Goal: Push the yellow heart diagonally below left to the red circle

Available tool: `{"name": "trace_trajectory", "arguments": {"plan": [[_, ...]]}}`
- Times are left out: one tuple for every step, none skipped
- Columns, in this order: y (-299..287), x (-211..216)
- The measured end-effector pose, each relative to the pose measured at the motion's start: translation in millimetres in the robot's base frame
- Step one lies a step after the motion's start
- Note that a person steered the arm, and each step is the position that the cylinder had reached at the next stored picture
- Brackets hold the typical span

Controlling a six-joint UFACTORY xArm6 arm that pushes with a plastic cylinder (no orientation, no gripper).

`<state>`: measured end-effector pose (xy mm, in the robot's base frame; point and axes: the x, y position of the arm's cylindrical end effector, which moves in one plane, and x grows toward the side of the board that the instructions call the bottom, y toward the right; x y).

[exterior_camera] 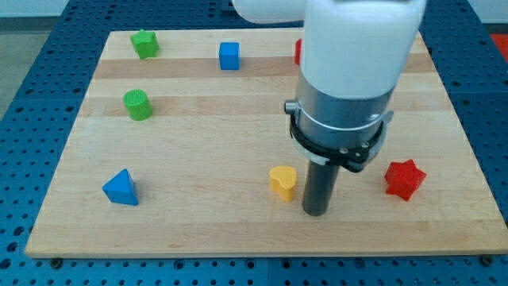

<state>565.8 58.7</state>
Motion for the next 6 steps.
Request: {"name": "trace_trajectory", "arguments": {"plan": [[-21,-12],[-46,-12],[-67,-12],[-76,-18],[-76,-28],[-76,-38]]}}
